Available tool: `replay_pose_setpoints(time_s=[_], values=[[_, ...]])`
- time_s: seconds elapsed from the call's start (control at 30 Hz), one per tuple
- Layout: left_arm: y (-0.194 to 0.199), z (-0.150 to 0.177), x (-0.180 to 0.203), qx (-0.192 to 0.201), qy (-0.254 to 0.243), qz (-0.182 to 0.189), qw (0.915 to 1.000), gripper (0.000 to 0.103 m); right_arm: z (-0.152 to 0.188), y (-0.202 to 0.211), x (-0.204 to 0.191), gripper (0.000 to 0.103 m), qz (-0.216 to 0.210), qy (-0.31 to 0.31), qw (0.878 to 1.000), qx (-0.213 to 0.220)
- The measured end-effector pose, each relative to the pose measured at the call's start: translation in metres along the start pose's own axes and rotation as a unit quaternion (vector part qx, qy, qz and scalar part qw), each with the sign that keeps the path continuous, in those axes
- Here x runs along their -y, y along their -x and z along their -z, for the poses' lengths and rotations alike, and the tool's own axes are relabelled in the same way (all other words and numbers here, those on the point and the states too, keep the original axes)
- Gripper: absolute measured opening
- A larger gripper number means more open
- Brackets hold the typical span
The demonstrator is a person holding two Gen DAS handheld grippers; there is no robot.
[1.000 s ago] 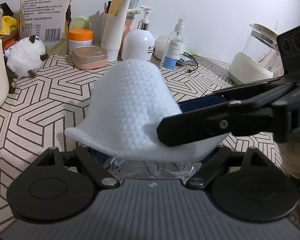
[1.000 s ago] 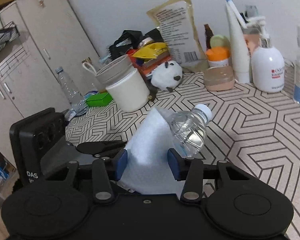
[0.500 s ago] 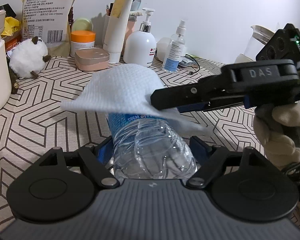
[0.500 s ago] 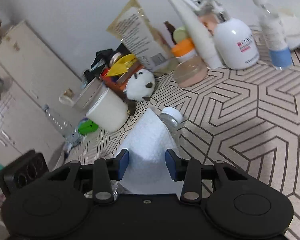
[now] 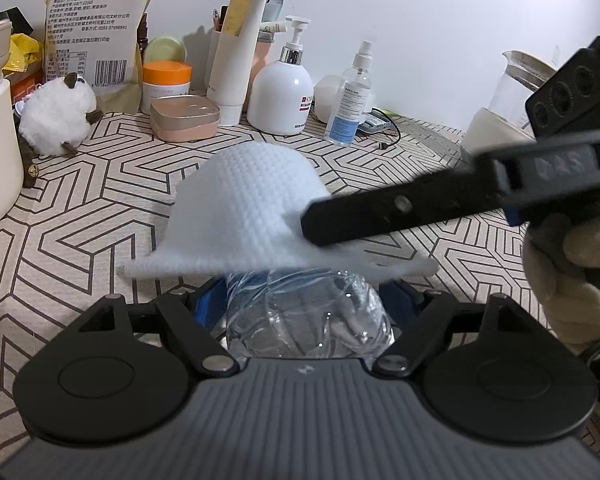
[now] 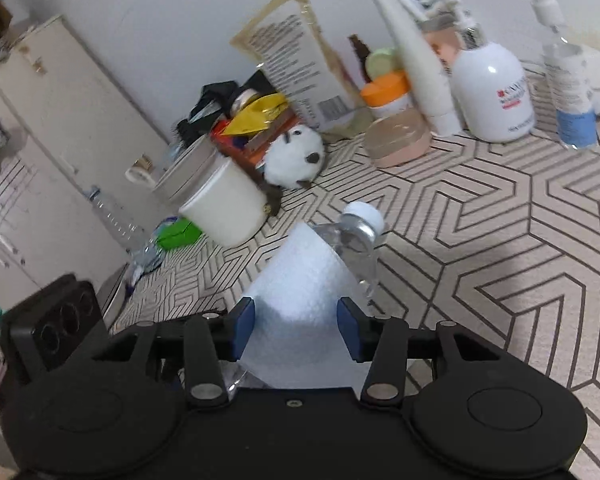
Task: Clean container
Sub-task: 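Rub the white wipe around the bottle shoulder with the right gripper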
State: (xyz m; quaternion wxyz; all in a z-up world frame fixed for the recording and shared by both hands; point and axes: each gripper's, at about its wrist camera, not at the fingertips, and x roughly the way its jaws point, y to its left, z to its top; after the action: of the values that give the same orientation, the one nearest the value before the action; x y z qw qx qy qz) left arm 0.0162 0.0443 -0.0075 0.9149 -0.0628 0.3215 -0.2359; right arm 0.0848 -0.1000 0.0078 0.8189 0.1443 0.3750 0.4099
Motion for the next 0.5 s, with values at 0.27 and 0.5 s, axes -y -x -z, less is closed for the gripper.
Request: replay_pose_setpoints(time_s=[0.27,0.5], values=[[0.000,-0.003,0.001,0.002,0.008,0.001,1.0000,0.082,0.003,0.001,-0.015,0.056,-0.004,0.045,0.999,-0.014],[0.016,0.005,-0.012,0.001,0.012,0.001,0.9999,0.085,0.006,0.003,-0.026,0.055,-0.006,0.078,0.997,-0.025]])
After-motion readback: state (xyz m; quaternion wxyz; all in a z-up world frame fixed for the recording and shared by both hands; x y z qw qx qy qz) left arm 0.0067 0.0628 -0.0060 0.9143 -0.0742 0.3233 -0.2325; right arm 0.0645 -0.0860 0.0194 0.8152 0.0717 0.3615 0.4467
